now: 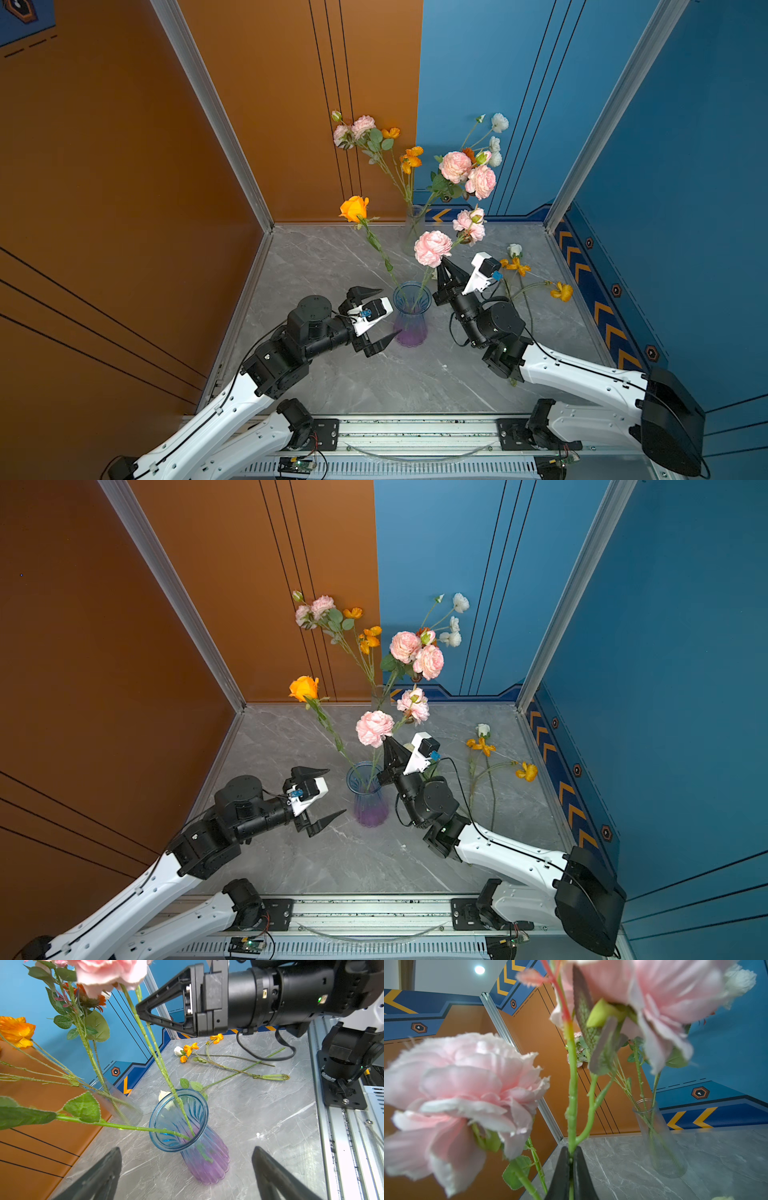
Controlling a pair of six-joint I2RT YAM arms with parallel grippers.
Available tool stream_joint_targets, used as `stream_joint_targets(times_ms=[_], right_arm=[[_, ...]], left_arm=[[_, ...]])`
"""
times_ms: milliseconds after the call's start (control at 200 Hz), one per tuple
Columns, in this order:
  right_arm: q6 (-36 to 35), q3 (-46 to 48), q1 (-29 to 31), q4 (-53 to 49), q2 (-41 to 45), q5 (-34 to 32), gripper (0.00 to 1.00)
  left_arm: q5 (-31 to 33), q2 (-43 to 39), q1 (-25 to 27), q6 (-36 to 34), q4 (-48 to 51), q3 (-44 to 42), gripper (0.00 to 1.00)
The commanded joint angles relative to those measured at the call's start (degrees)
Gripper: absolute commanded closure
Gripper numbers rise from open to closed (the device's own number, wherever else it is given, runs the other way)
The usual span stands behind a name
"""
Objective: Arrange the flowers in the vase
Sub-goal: 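Carry the pink roses upright over the blue-purple vase with the right gripper, then lower the pink rose stems into the vase and open the right gripper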
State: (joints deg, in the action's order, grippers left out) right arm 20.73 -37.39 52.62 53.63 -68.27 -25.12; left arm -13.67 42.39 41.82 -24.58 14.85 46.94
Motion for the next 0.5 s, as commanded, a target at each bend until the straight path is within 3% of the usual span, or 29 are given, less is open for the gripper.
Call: stream_joint_targets(times_ms=[0,490], right_arm=[[1.3,1.21,0.63,4.65,-1.36,-3.49,1.0],[4.88,0.62,1.17,3.64,-8.57,-3.47,0.99]], left_arm=[[-2.17,0.42,-0.72,0.95,0.27,0.43,0.02],[-3.36,0.98,-0.87,1.15,0.27,0.48,0.02]])
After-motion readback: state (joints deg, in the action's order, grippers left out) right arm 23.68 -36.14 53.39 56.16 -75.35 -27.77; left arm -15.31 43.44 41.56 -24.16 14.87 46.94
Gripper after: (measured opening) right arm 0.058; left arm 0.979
